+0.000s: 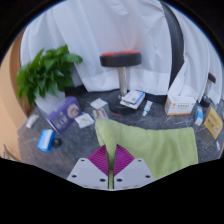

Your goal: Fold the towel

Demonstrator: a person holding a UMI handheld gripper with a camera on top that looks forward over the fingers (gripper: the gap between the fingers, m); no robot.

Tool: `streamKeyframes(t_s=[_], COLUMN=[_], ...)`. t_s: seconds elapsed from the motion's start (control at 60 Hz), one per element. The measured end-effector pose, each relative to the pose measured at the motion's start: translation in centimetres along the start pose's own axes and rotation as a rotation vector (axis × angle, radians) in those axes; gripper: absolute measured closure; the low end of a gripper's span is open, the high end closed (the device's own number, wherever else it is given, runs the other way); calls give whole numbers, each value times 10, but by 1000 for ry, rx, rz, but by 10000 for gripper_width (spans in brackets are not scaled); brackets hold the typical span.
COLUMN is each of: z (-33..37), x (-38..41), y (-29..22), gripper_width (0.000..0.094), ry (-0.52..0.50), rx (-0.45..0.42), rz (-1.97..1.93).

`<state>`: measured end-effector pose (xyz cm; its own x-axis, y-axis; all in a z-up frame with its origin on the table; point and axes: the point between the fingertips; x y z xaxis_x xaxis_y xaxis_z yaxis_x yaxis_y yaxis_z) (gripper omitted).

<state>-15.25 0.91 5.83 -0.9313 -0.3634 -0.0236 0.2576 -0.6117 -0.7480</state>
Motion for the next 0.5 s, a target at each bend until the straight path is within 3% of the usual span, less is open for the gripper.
streamKeyframes(t_s=[0.083,0.183,0.267,0.35,0.45,0.5], z=[38,61,53,30,11,10], x=[10,-15,-58,-104,-148,-169], y=[-45,-75,-64,-29,19,39], gripper_width=[891,892,892,866,673,474], ry=[-97,-117,-64,22,110,170], rx=[-94,-172,-169,-96,-14,30], rz=[-103,-194,-226,-231,-205,-180])
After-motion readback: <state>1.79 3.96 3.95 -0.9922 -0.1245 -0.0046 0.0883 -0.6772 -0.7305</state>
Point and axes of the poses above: the point between the fingertips, and its own axes, seen from behind it with the camera up: x to the left, y down, z backward, against the way the camera looks, and after that the axes turned 11 degrees about z, right-handed
